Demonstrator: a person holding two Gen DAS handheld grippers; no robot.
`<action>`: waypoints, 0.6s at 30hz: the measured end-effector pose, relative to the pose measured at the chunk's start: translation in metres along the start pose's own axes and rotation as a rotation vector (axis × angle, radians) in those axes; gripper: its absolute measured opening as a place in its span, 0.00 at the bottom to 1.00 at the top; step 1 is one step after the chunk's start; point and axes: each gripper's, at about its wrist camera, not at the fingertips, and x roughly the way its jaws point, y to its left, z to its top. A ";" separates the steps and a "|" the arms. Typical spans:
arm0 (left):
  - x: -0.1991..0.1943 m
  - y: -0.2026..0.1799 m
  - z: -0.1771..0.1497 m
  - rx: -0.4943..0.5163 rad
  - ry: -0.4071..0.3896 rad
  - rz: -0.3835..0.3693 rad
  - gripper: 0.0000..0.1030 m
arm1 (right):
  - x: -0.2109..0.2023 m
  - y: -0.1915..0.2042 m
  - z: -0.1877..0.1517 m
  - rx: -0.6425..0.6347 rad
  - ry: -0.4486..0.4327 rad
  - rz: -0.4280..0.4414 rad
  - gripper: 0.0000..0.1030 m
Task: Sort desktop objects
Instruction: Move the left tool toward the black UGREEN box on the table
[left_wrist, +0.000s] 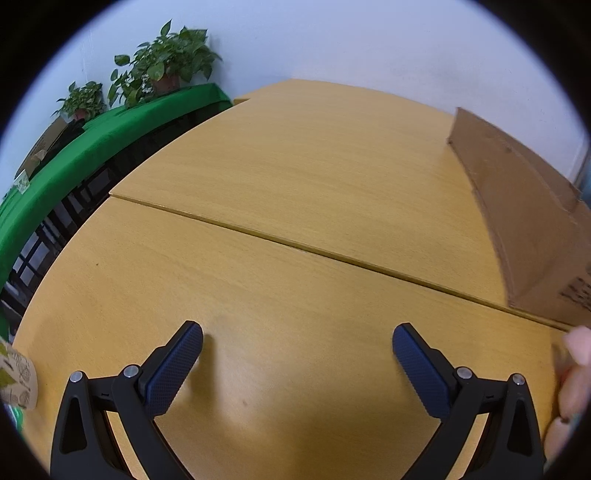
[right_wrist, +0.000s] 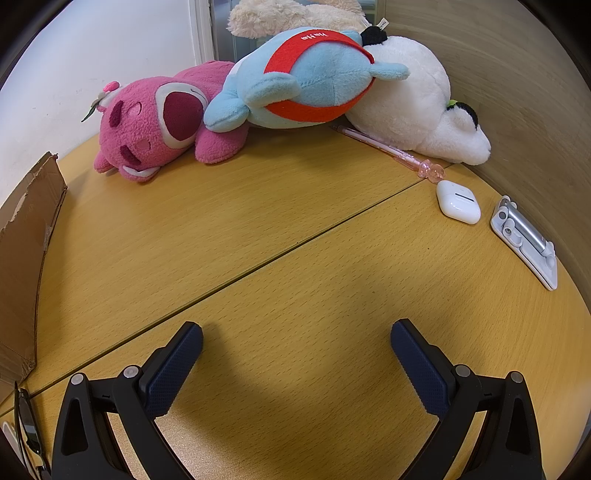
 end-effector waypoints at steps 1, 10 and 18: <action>-0.007 -0.002 0.000 0.002 -0.015 -0.013 1.00 | 0.000 0.000 0.000 0.000 0.000 0.000 1.00; -0.120 -0.091 0.036 0.214 -0.256 -0.245 1.00 | -0.049 0.053 0.010 -0.109 0.031 0.219 1.00; -0.078 -0.173 0.066 0.273 -0.111 -0.388 1.00 | -0.119 0.225 0.005 -0.498 0.015 0.533 1.00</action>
